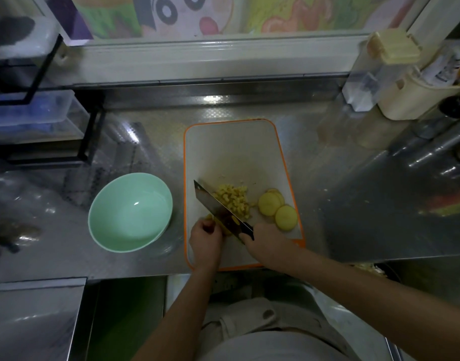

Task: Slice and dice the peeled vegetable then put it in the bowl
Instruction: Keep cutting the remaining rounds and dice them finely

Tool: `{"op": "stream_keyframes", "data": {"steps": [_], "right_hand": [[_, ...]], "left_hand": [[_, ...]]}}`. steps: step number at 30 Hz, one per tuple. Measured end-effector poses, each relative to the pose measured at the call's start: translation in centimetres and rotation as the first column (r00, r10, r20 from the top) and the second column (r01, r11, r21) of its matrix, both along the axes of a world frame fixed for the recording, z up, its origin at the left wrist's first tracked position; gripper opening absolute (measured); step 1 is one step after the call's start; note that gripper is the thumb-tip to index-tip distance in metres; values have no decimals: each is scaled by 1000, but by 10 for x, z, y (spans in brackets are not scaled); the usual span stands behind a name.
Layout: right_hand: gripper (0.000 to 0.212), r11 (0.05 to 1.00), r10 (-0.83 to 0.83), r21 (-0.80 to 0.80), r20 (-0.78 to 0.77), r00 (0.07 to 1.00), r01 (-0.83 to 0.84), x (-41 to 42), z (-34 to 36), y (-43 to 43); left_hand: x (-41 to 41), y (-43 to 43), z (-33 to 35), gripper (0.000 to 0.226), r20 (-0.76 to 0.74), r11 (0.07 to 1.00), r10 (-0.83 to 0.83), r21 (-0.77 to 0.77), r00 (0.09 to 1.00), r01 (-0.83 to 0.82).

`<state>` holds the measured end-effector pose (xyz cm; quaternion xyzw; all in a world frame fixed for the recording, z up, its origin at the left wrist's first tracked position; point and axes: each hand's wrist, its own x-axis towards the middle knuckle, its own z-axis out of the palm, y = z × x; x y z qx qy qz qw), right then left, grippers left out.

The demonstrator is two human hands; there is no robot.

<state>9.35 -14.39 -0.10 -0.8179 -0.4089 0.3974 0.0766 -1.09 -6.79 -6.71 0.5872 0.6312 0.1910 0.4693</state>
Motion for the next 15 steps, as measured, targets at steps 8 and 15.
{"op": "stream_keyframes", "data": {"steps": [8, 15], "right_hand": [[34, 997, 80, 14, 91, 993, -81, -7, 0, 5], [40, 985, 137, 64, 262, 955, -158, -12, 0, 13]], "left_hand": [[-1, 2, -4, 11, -29, 1000, -20, -5, 999, 20], [-1, 2, -5, 8, -61, 999, -34, 2, 998, 34]]}}
